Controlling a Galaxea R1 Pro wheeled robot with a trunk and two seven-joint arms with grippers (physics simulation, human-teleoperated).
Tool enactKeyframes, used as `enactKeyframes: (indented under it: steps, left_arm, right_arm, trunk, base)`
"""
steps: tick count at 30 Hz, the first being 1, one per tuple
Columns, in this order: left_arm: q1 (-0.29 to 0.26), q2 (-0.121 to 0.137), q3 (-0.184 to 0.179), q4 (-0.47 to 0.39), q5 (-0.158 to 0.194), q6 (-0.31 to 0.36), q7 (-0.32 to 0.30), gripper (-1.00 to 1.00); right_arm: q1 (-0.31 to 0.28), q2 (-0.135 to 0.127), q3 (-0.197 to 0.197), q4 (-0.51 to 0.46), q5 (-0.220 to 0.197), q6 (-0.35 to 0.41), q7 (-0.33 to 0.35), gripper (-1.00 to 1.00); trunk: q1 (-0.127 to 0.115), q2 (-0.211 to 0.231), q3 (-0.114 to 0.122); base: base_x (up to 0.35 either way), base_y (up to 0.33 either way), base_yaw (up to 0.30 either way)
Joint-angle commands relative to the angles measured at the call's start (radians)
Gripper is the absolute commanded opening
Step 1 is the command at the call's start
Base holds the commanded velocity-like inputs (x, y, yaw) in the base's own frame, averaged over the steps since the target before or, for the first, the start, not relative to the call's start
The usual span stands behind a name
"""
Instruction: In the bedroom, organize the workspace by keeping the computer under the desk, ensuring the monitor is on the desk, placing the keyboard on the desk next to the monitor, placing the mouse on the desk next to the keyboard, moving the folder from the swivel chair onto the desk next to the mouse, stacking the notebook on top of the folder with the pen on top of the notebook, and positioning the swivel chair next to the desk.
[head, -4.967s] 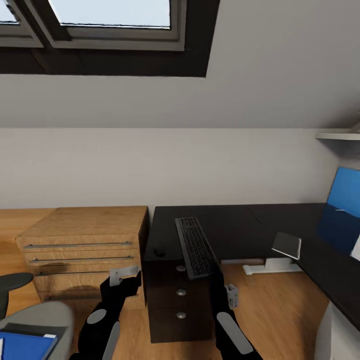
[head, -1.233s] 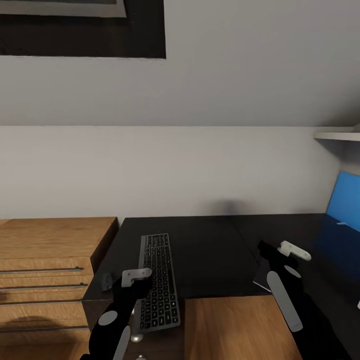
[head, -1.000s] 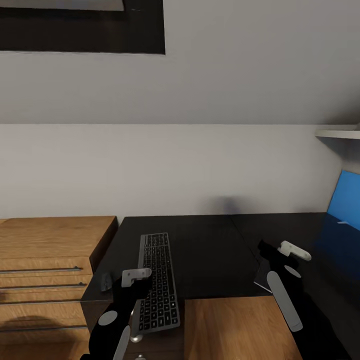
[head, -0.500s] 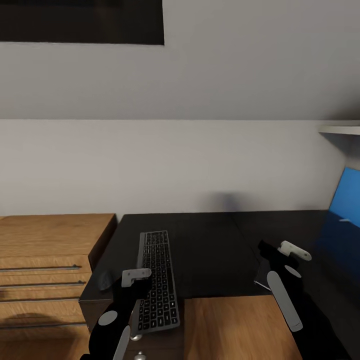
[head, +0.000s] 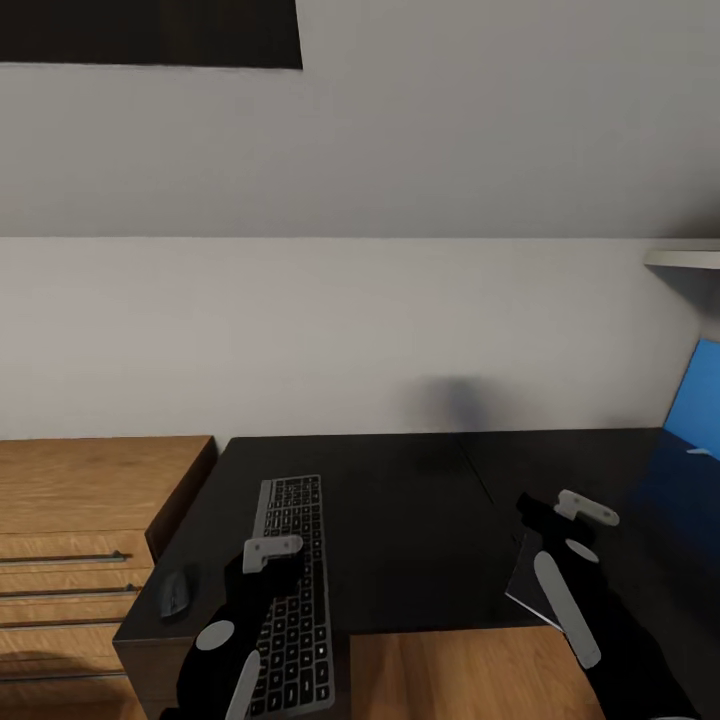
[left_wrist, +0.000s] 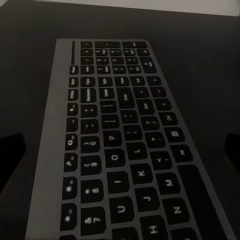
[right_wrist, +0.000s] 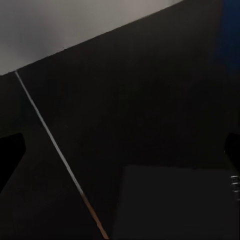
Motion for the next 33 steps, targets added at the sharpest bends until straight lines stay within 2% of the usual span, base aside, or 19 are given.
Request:
enactKeyframes:
  steps: [1,5,9,14,17,18,23,28,33]
  left_arm:
    - [-0.001,0.0,-0.001,-0.003,0.001,0.005,0.006,1.0]
    - [-0.001,0.0,-0.002,-0.007,0.001,0.005,0.006,1.0]
    - [-0.001,0.0,-0.002,-0.009,0.001,0.005,0.006,1.0]
    - [-0.001,0.0,-0.002,-0.01,0.001,0.005,0.006,1.0]
    - [-0.001,0.0,-0.002,-0.012,0.001,0.005,0.006,1.0]
    - [-0.001,0.0,-0.002,-0.013,0.001,0.005,0.006,1.0]
    - [-0.001,0.0,-0.002,-0.013,0.001,0.005,0.006,1.0]
    - [-0.001,0.0,-0.002,-0.014,0.001,0.006,0.006,1.0]
    - [-0.001,0.0,-0.001,-0.014,0.001,0.007,0.006,1.0]
  right_arm:
    - [-0.002,-0.009,0.001,0.022,0.012,0.002,0.016,1.0]
    - [-0.007,-0.043,-0.002,0.102,0.036,-0.02,0.07,1.0]
    - [-0.024,-0.078,-0.003,0.175,0.04,-0.033,0.09,1.0]
    - [-0.098,-0.121,-0.007,0.338,0.04,-0.061,0.162,1.0]
    - [-0.161,-0.149,-0.008,0.472,0.04,-0.086,0.23,1.0]
    - [-0.194,-0.16,-0.008,0.544,0.04,-0.097,0.268,1.0]
    - [-0.295,-0.18,-0.009,0.743,0.039,-0.134,0.376,1.0]
    - [-0.331,-0.185,-0.009,0.822,0.038,-0.152,0.409,1.0]
    - [-0.34,-0.185,-0.009,0.844,0.036,-0.155,0.417,1.0]
  trunk:
    - [0.0,-0.001,-0.001]
    - [0.0,-0.001,-0.001]
    - [0.0,-0.001,-0.001]
    - [0.0,-0.001,-0.001]
    - [0.0,-0.001,-0.001]
    - [0.0,-0.001,-0.001]
    - [0.0,-0.001,-0.001]
    - [0.0,-0.001,-0.001]
    - [0.0,-0.001,-0.001]
  base:
    - [0.002,-0.002,0.0]
    - [0.001,-0.001,0.0]
    - [0.0,0.0,0.0]
    - [0.0,0.0,0.0]
    - [0.0,0.0,0.0]
    - [0.0,0.0,0.0]
    - [0.0,0.0,0.0]
    - [0.0,0.0,0.0]
    - [0.0,0.0,0.0]
